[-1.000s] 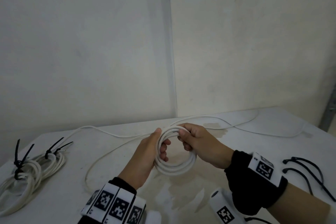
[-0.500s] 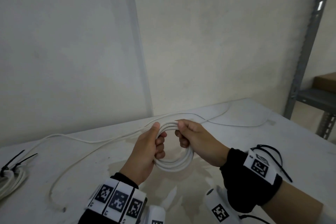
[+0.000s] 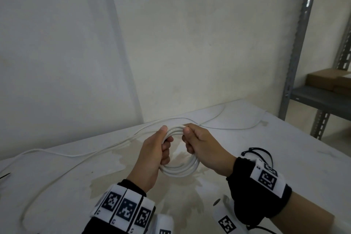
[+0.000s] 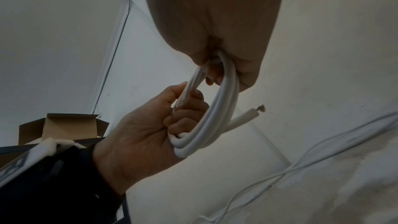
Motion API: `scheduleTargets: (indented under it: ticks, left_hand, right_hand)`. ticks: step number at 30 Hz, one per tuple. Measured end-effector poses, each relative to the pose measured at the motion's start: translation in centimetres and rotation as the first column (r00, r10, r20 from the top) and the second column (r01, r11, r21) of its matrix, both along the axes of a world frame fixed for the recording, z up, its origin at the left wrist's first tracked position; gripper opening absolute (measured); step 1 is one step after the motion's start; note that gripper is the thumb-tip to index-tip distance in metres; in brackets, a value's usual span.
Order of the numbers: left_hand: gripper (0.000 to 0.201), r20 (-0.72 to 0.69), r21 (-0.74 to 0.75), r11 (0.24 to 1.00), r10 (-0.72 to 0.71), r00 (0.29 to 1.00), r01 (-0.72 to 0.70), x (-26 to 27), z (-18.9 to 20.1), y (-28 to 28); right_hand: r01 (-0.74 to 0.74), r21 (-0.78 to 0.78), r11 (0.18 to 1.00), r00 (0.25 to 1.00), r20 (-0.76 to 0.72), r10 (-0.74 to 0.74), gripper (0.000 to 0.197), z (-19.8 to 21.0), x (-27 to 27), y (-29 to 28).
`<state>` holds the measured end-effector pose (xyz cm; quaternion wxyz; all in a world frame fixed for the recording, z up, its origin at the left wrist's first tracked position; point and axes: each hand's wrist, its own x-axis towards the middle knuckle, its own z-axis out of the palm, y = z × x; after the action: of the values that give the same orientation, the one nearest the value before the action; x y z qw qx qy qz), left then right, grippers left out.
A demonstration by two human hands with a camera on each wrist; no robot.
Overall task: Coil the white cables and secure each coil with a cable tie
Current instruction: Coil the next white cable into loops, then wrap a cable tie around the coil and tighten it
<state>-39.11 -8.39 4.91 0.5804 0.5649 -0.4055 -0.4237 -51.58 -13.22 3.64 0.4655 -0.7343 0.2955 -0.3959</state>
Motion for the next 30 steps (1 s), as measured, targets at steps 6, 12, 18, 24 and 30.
scheduleTargets:
  ticks: [6,12,18,24,30]
  left_hand:
    - [0.036,0.063,0.041,0.999,-0.013,0.998,0.01,-1.3,-1.0,-0.8]
    - [0.034,0.048,0.091,0.996,-0.006,0.999,0.001,-1.6,-1.9,-1.4]
    - [0.035,0.026,0.097,0.995,0.001,1.0,-0.003,-2.1,-2.4,-2.0]
    - [0.034,0.024,0.099,0.995,0.02,1.0,-0.023,-1.9,-2.3,-1.9]
    - [0.034,0.016,0.078,0.995,0.061,0.998,-0.062,-0.8,-2.0,-1.7]
  right_hand:
    - [0.024,0.109,0.994,0.996,-0.087,-0.015,0.039,-0.9,-2.8,-0.3]
    - [0.33,0.02,0.944,0.839,-0.465,-0.284,0.018,-3.4,-9.9,-4.7]
    - [0.328,-0.114,0.938,0.511,-0.814,-0.277,0.01,-5.4,-13.4,-7.5]
    - [0.305,-0.101,0.947,0.258,-0.948,-0.185,0.031,-5.9,-12.0,-8.2]
    - [0.341,-0.034,0.939,0.62,-0.743,-0.252,0.011,-4.6,-10.5,-7.1]
